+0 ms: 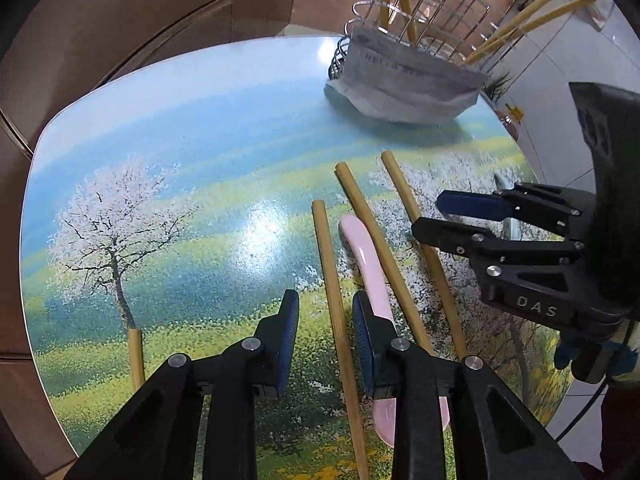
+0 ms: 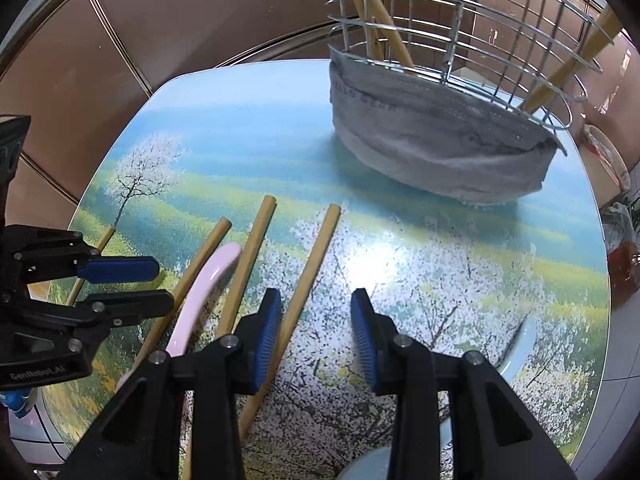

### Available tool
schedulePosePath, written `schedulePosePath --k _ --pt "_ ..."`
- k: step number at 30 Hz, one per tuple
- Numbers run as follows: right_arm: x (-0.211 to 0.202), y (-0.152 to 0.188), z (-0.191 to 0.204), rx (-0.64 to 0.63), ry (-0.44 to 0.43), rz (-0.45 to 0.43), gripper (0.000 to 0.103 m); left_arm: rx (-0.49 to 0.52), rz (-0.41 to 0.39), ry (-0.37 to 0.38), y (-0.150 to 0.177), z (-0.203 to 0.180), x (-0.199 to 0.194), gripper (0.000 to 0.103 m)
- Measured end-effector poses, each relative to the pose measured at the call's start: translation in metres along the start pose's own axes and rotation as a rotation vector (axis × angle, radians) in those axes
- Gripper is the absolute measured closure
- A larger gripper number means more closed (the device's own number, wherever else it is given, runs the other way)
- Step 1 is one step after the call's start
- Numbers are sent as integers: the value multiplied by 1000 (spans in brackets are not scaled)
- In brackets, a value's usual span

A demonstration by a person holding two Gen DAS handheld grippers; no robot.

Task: Organize utensils
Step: 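Close the left gripper on a bamboo chopstick while the right gripper grasps another chopstick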

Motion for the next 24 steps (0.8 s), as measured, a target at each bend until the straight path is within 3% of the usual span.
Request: schedulePosePath --k 9,13,19,24 --pt "2 -6 7 -36 41 4 71 44 21 -61 -13 -5 12 76" --pt "3 -3 12 -67 79 15 83 85 37 -127 -11 0 13 80" --pt "2 9 20 -84 83 45 94 102 58 -169 -1 5 11 81" --pt "-1 23 24 -67 68 52 96 116 51 -183 5 -1 10 93"
Point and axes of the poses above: each gripper's, at about its wrist camera, not at the fingertips, and x roughly the way its jaws point, z to its left, y to its underside, the point moved 3 cm from there along x, roughly the way its jaws point, and after that the axes turned 11 degrees about x, right-handed, at the moved point
